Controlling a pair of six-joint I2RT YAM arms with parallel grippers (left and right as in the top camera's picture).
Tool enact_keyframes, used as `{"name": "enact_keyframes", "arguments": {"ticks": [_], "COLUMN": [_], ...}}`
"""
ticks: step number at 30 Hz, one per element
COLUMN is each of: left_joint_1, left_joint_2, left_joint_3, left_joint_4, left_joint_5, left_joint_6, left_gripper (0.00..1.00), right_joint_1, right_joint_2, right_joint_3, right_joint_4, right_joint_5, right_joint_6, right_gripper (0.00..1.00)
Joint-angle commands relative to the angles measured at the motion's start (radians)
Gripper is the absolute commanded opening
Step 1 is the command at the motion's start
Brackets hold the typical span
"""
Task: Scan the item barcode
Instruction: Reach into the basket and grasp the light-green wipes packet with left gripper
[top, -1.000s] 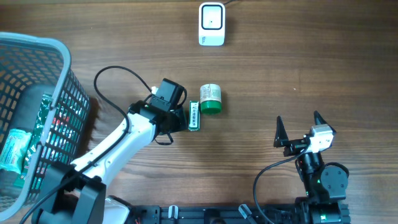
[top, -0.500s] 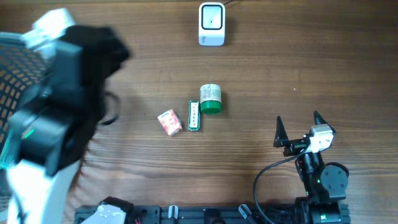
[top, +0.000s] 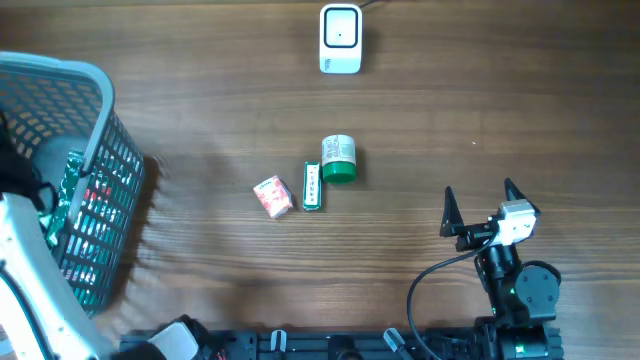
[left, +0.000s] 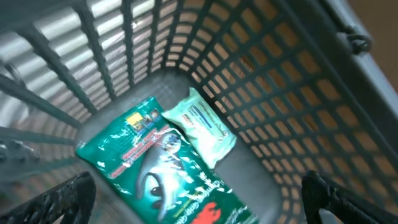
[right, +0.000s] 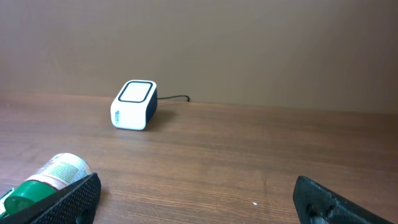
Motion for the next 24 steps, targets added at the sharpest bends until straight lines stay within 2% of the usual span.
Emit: {"name": "enact_keyframes", "arguments": {"ticks": [1,5,8,13,24], "left_joint_1": [0.101,0.159,0.175,0.176,0.187], "left_joint_2": [0.086,0.198,0.29,0.444,0.632], "left_joint_3": [-0.066,-0.132,-0.171,-0.175,-0.175], "left_joint_4": [0.111,0.238,0.308,0.407,0.508], "left_joint_5": [0.133,0.179,0.18,0.187,0.182], "left_joint_6": [-0.047,0.008,0.008,0.008,0.008], "left_gripper": [1.0,0.99,0.91,0.91,0.88], "right_joint_1": [0.002,0.002,0.002,0.002,0.002], "right_joint_2": [-0.004,-0.004,-0.004,-0.004,-0.004], "right_joint_3": [-0.001,-0.001,-0.001,-0.001,-0.001], "right_joint_4": [0.003,0.003,0.003,0.003,0.003], "right_joint_5": [0.01,0.01,0.01,0.01,0.01], "right_joint_6": [-0.012,-0.012,-0.012,-0.012,-0.011], "right_gripper": [1.0,1.0,1.0,1.0,1.0]}}
